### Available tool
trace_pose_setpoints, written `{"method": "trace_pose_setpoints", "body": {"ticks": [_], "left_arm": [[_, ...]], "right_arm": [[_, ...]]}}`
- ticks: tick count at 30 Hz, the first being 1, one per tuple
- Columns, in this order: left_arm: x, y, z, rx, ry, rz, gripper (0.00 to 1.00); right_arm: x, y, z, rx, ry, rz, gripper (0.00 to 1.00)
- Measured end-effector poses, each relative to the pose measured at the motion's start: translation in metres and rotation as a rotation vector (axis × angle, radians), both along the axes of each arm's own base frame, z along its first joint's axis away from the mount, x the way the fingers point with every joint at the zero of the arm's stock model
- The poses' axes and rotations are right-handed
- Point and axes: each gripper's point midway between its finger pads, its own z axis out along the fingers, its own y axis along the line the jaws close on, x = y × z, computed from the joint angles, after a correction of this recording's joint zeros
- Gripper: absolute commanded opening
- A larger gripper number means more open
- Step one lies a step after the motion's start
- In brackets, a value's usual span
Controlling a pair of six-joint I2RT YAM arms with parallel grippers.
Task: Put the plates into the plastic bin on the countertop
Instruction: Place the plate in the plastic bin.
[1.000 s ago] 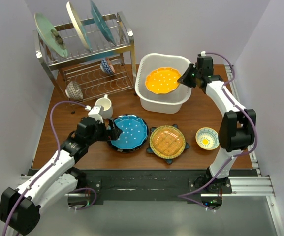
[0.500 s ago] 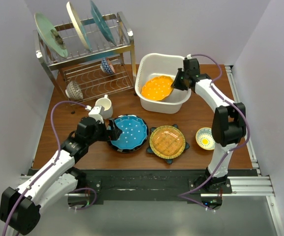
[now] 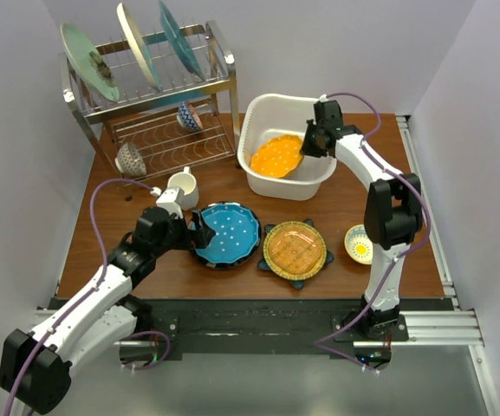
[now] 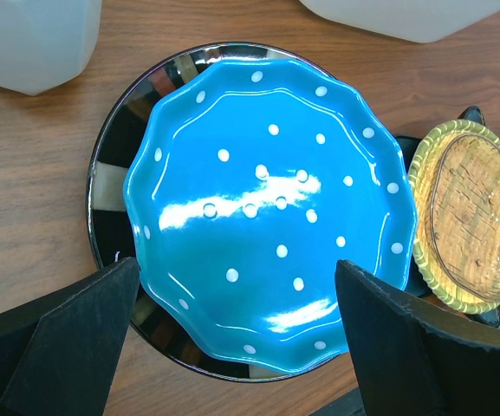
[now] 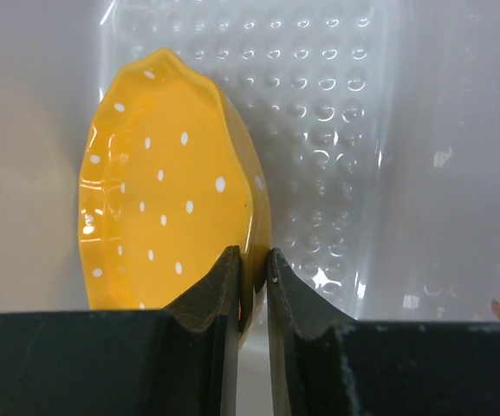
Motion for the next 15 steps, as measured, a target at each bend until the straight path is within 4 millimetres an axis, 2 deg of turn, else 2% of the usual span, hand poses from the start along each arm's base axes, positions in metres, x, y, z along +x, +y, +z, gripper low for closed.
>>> {"method": "trace_pose_setpoints", "body": {"ticks": [4,15], "left_arm": [[0.000,0.000,0.000,-0.001,-0.001,0.000,1.00],[0.001,0.000,0.001,-0.002,-0.004,-0.001,1.00]], "right_arm": [[-0.001,-0.004,-0.015,-0.028,0.033,-0.001,0.00],[0.001,-0.005,-0.018,-0.041,0.039,0.006,0.01]]}}
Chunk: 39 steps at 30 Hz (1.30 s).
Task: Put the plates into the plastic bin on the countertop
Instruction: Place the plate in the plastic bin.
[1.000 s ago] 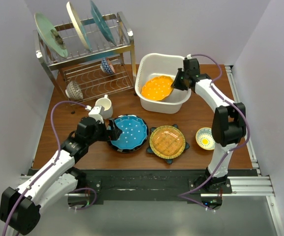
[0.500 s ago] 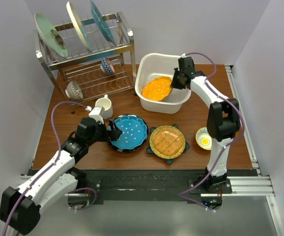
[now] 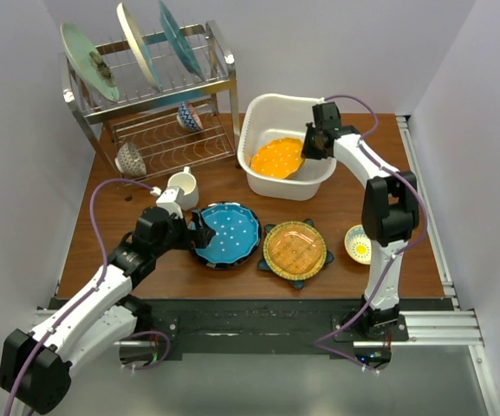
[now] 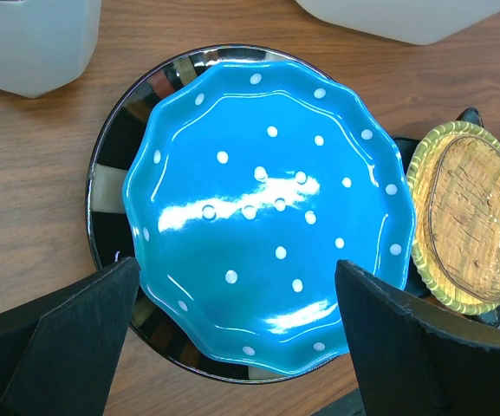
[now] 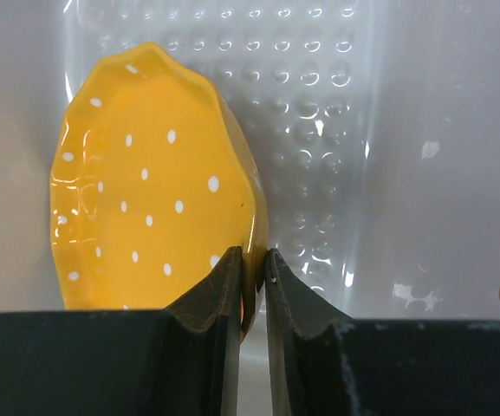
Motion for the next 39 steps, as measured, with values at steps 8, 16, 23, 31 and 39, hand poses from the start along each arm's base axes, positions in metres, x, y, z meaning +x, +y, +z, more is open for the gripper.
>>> {"method": "trace_pose_setpoints", "body": {"ticks": [8,16,23,31,39], "left_arm": [[0.000,0.000,0.000,0.000,0.000,0.000,1.00],[0.000,0.000,0.000,0.000,0.000,0.000,1.00],[0.000,0.000,0.000,-0.001,-0.001,-0.001,1.00],[-0.001,-0.001,0.000,0.000,-0.001,-0.004,1.00],[-0.001,-0.001,0.000,0.000,-0.001,-0.005,1.00]], "right_arm": [[0.005,-0.002,-0.003,-0.028,0.009,0.008,0.10],[0.011,-0.006,-0.015,-0.037,0.032,0.003,0.26],[0.002,-0.005,-0.037,-0.047,0.099,0.019,0.40],[0.000,0.001,-0.036,-0.029,0.106,0.038,0.62],[0.006,0.014,-0.013,0.004,0.055,0.063,0.69]]}}
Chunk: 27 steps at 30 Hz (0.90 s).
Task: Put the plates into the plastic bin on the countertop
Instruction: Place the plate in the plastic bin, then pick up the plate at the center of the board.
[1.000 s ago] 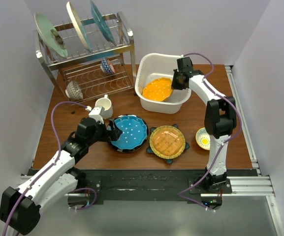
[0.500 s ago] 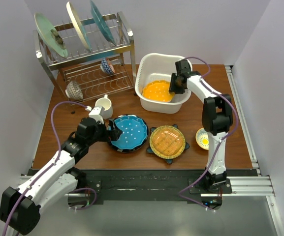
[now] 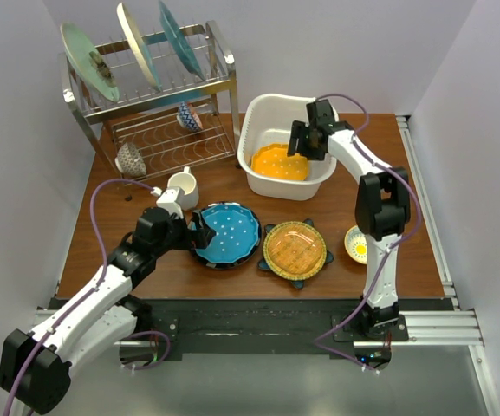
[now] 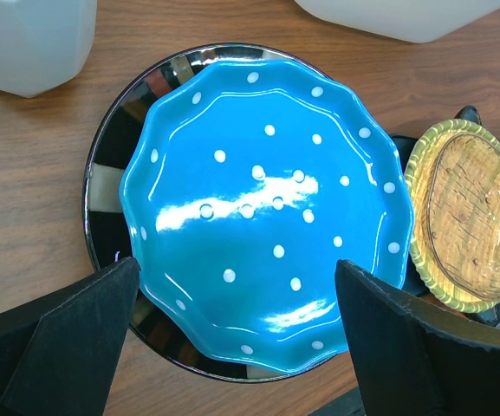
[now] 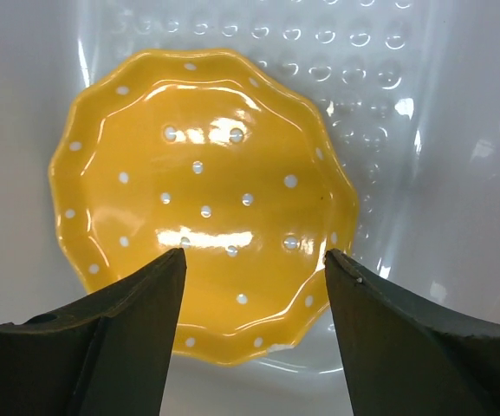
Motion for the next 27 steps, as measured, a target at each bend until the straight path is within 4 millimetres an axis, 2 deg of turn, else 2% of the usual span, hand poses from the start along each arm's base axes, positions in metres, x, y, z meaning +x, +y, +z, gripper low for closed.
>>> {"method": "trace_pose_setpoints", "body": {"ticks": [3,5,10,14,18,21,27], "left_arm": [[0.000,0.000,0.001,-0.001,-0.002,0.000,1.00],[0.000,0.000,0.001,-0.001,-0.003,0.000,1.00],[-0.001,0.001,0.001,-0.001,-0.003,0.001,1.00],[-0.001,0.001,0.001,0.000,-0.003,0.003,1.00],[-0.001,0.003,-0.001,0.010,0.003,0.012,0.99],[-0.002,0.005,-0.002,0.017,0.009,0.020,0.99],[-0.003,0.008,-0.005,0.030,0.025,0.033,0.99]], "right_arm": [[-0.001,0.003,0.015,0.024,-0.022,0.005,0.69],[-0.001,0.005,0.032,0.044,-0.050,0.005,0.69],[-0.007,0.009,0.099,0.110,-0.168,0.015,0.69],[-0.019,0.013,0.154,0.172,-0.263,0.032,0.69],[-0.037,0.017,0.190,0.222,-0.328,0.058,0.66],[-0.055,0.022,0.196,0.251,-0.332,0.085,0.65],[-0.100,0.045,0.168,0.270,-0.251,0.158,0.65]]}}
